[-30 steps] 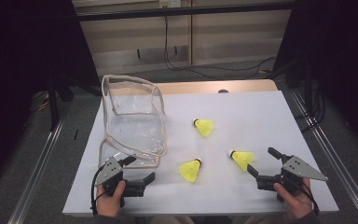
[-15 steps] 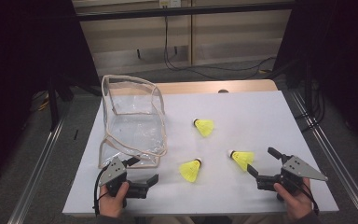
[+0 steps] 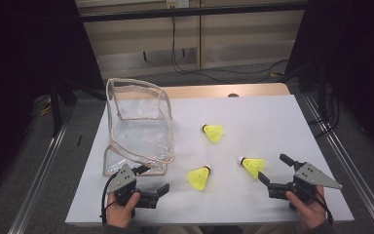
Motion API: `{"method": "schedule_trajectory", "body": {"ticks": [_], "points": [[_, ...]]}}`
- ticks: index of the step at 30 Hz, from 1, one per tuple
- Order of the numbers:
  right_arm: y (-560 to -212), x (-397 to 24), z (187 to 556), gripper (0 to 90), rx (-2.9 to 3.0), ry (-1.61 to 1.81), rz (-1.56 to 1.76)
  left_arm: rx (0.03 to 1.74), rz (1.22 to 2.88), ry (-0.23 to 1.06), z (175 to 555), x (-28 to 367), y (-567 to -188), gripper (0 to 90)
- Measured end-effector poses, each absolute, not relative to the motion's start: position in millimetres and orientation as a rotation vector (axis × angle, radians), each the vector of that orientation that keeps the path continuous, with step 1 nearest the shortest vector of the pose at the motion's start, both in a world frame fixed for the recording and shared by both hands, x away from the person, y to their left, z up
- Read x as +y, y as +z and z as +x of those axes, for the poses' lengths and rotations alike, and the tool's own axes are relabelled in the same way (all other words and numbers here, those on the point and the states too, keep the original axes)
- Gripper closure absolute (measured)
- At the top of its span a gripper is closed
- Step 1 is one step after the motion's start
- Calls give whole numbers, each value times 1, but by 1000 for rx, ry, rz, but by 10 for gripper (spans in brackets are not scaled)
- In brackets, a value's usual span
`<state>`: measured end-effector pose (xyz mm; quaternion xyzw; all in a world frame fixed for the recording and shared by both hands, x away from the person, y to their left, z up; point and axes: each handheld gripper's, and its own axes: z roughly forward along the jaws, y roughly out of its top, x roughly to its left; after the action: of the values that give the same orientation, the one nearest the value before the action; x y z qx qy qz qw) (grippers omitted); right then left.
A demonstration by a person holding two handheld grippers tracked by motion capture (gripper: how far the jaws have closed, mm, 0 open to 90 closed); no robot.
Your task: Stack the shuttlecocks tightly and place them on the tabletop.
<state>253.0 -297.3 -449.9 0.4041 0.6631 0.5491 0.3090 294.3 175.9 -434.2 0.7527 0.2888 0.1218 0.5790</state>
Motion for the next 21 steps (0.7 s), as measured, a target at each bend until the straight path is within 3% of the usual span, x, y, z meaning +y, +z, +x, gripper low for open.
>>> {"method": "schedule_trajectory", "body": {"ticks": [21], "points": [[-451,-297,255,16,1764,1451,1062,646,1798,216,296,161,-439,16]]}}
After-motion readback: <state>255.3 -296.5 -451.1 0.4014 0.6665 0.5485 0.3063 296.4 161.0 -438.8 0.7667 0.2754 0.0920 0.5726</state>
